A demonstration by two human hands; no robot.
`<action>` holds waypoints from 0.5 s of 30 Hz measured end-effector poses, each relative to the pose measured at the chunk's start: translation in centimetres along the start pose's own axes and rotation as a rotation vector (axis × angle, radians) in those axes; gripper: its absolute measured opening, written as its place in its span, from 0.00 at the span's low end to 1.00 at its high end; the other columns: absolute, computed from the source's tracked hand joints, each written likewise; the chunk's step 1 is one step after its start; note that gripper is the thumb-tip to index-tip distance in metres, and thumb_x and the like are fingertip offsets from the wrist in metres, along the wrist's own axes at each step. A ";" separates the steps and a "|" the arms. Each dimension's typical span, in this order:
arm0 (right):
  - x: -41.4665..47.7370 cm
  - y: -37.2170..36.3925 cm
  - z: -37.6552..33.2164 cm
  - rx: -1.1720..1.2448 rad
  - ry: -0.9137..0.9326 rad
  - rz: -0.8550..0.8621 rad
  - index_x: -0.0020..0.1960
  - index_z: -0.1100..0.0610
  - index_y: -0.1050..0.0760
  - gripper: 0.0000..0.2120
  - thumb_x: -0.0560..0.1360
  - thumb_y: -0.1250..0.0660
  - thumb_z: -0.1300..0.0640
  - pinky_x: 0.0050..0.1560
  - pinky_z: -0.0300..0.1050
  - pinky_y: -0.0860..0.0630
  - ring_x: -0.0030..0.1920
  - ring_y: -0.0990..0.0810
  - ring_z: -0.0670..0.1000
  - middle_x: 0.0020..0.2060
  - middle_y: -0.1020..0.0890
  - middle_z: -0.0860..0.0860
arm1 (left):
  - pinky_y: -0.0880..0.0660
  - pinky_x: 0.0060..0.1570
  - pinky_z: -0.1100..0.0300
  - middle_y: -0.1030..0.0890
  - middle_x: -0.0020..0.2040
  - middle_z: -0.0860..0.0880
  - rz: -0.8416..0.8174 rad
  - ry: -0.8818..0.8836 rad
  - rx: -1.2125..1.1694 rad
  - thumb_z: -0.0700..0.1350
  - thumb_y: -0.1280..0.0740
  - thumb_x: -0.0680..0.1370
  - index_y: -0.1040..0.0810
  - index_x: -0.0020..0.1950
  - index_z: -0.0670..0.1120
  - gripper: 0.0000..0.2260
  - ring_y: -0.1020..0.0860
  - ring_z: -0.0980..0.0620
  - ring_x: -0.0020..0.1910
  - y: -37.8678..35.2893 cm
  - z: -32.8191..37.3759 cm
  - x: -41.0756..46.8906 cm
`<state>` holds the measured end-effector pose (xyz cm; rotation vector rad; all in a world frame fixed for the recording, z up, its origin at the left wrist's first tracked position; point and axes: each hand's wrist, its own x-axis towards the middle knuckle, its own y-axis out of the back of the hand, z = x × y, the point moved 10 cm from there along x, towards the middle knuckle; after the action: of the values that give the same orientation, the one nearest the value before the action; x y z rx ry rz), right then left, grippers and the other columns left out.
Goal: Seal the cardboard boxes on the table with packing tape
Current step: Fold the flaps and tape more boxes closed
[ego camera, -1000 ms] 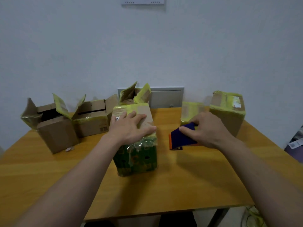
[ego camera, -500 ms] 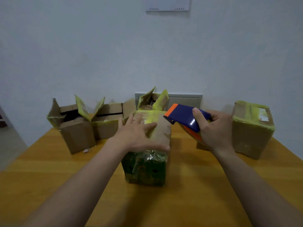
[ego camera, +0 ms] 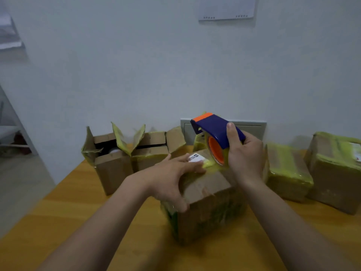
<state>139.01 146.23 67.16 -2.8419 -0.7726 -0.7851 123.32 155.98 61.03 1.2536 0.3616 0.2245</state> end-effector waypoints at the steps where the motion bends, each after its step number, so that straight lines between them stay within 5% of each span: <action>1: -0.1 -1.0 0.4 0.026 -0.023 -0.011 0.44 0.56 0.19 0.20 0.81 0.38 0.41 0.33 0.37 0.27 0.34 0.21 0.43 0.34 0.17 0.50 | 0.68 0.79 0.43 0.48 0.83 0.60 -0.005 -0.032 0.019 0.55 0.21 0.69 0.43 0.81 0.64 0.46 0.58 0.62 0.81 0.0 0.2 0.0; 5: -1.0 -3.0 2.0 0.052 -0.055 -0.020 0.46 0.57 0.19 0.24 0.78 0.40 0.37 0.32 0.37 0.28 0.34 0.21 0.44 0.35 0.17 0.51 | 0.57 0.80 0.51 0.40 0.78 0.69 0.018 -0.086 -0.121 0.54 0.21 0.72 0.33 0.79 0.63 0.38 0.52 0.72 0.75 0.3 0.2 -1.1; 7: -1.3 -3.0 2.7 0.074 -0.060 -0.001 0.47 0.56 0.19 0.24 0.77 0.40 0.36 0.31 0.35 0.28 0.34 0.21 0.43 0.35 0.17 0.49 | 0.39 0.78 0.50 0.26 0.72 0.66 0.135 -0.096 -0.382 0.57 0.21 0.71 0.22 0.71 0.60 0.28 0.35 0.69 0.73 1.3 -0.9 -1.7; 9: -1.5 -2.8 2.6 0.076 -0.041 -0.010 0.46 0.55 0.20 0.22 0.78 0.39 0.37 0.31 0.36 0.27 0.34 0.20 0.44 0.35 0.17 0.48 | 0.25 0.67 0.51 0.15 0.59 0.60 0.435 -0.058 -0.650 0.56 0.22 0.74 0.15 0.62 0.56 0.17 0.20 0.63 0.62 3.7 -2.7 -2.3; 12: -1.1 -3.6 2.2 0.006 0.008 -0.085 0.37 0.56 0.22 0.20 0.81 0.36 0.43 0.29 0.33 0.33 0.28 0.26 0.43 0.27 0.22 0.44 | 0.23 0.55 0.61 0.13 0.53 0.55 0.828 0.140 -0.859 0.50 0.28 0.80 0.14 0.60 0.50 0.10 0.17 0.61 0.54 5.4 -5.6 -2.1; 15: -0.8 -4.5 1.3 -0.081 0.070 -0.148 0.30 0.55 0.26 0.22 0.81 0.35 0.46 0.27 0.32 0.36 0.26 0.29 0.43 0.23 0.25 0.43 | 0.21 0.59 0.54 0.16 0.60 0.54 0.765 0.309 -0.809 0.54 0.31 0.81 0.19 0.68 0.49 0.17 0.19 0.58 0.58 3.4 -5.9 0.8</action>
<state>136.76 150.04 65.45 -2.8351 -0.9707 -0.9501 121.90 162.52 62.54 0.4928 0.0120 1.1111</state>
